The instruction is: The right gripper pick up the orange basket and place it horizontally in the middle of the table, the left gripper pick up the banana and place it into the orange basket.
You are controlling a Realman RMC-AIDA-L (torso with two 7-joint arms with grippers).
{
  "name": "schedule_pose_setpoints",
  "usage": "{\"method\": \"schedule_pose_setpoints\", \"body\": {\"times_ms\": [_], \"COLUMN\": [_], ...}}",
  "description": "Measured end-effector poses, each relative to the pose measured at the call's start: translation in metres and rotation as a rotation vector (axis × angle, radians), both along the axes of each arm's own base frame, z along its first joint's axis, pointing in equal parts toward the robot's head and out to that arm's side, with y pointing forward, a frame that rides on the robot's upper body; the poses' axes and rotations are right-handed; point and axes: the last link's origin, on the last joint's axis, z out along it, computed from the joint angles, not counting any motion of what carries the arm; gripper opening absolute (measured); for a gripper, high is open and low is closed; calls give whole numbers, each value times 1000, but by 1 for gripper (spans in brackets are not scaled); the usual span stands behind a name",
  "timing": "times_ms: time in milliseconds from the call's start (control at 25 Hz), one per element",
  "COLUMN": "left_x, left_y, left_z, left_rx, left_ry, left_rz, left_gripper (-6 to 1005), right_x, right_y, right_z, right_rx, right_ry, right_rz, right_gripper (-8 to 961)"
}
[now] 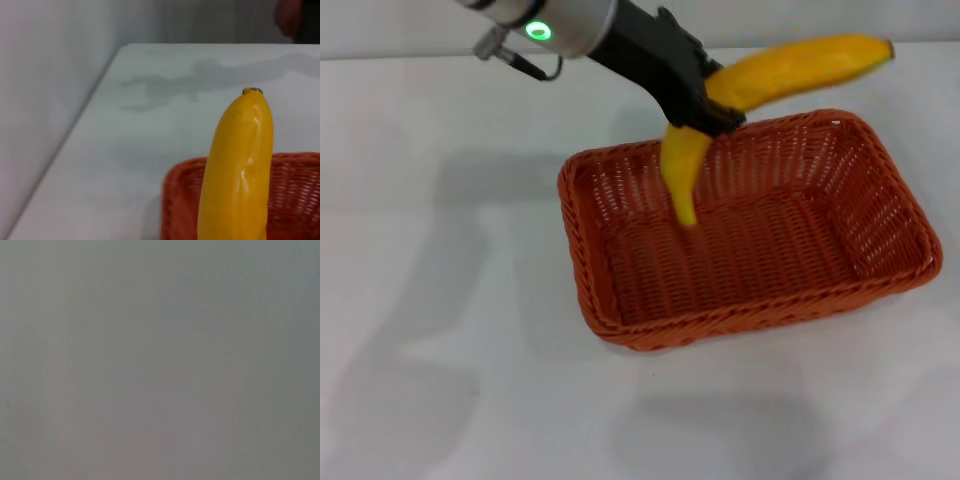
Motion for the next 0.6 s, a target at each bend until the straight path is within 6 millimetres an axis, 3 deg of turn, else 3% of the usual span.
{"method": "schedule_pose_setpoints", "body": {"times_ms": [360, 600], "left_x": [-6, -9], "left_y": [-4, -6], "left_z": [0, 4], "left_rx": [-10, 9], "left_ry": [-10, -18], "left_rz": [3, -17], "left_gripper": [533, 733], "right_x": [-1, -1], "right_y": [0, 0], "right_z": [0, -1], "right_rx": [0, 2], "right_ry": [-2, -1], "right_rz": [6, 8], "right_gripper": [857, 856]}}
